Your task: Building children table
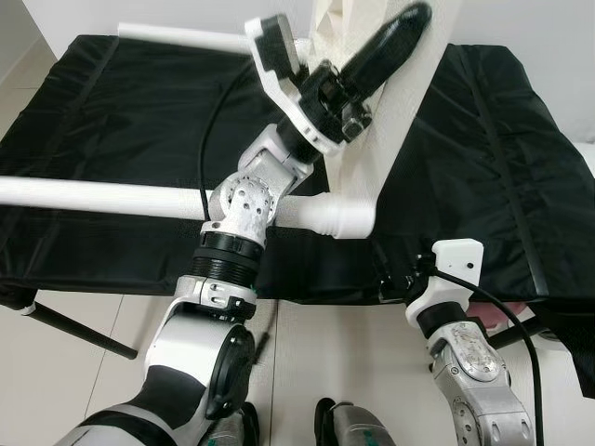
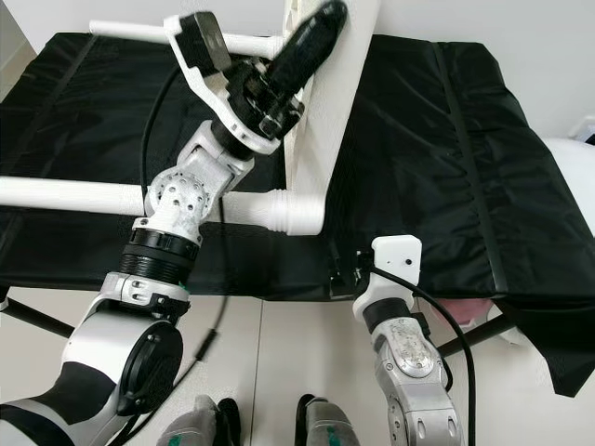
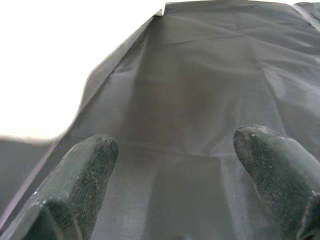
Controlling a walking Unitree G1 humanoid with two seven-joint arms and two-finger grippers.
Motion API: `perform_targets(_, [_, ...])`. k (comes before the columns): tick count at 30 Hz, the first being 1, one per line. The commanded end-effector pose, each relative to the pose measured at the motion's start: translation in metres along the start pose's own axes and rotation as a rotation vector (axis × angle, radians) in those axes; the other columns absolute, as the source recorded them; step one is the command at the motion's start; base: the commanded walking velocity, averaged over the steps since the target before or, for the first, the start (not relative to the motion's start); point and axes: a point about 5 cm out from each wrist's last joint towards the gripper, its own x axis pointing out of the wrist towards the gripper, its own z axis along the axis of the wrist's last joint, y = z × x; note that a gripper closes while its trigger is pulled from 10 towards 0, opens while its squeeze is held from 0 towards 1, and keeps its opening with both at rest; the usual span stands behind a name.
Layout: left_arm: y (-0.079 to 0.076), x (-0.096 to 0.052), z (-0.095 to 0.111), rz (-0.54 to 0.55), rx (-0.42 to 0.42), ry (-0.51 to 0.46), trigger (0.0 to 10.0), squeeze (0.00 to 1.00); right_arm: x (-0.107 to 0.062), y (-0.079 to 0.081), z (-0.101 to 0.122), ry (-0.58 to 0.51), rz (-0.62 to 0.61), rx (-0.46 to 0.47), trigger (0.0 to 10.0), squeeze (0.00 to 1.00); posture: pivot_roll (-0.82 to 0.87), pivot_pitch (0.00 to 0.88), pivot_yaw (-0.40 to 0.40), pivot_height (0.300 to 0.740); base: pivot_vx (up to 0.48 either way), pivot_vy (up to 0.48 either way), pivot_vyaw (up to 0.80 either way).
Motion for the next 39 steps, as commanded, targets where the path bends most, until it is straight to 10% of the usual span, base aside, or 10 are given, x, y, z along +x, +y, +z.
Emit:
perform_targets(1, [0.025,-0.042,-0.033,0.302,-0.136,0.069,10.0,0.97,-0.003,0.0,-0.002,0.006,0.002,0.001,10.0,0.0,-0.18,0.188,0.026,0.74,0.0,0.0,0.0])
perform_targets(13, [0.032,-0.053,-0.036,0.41,-0.124,0.093,10.0,1.0,-0.002,0.0,-0.001,0.005,0.008,0.0,10.0,0.0,-0.17,0.193,0.022,0.74,0.0,0.0,0.0])
perform_targets(14, [0.033,-0.053,-0.034,0.415,-0.111,0.087,10.0,0.0,-0.002,0.0,-0.001,0.005,0.009,0.001,10.0,0.0,-0.17,0.194,0.023,0.74,0.0,0.0,0.0])
perform_targets(27, [0.045,-0.077,-0.025,0.551,-0.1,0.056,10.0,0.0,-0.002,0.001,-0.001,0.006,0.014,0.005,10.0,0.0,-0.16,0.194,0.021,0.74,0.0,0.0,0.0])
perform_targets(39, [0.066,-0.133,-0.039,1.03,-0.164,0.008,10.0,0.0,-0.002,0.0,-0.001,0.005,0.011,0.003,10.0,0.0,-0.17,0.196,0.022,0.74,0.0,0.0,0.0])
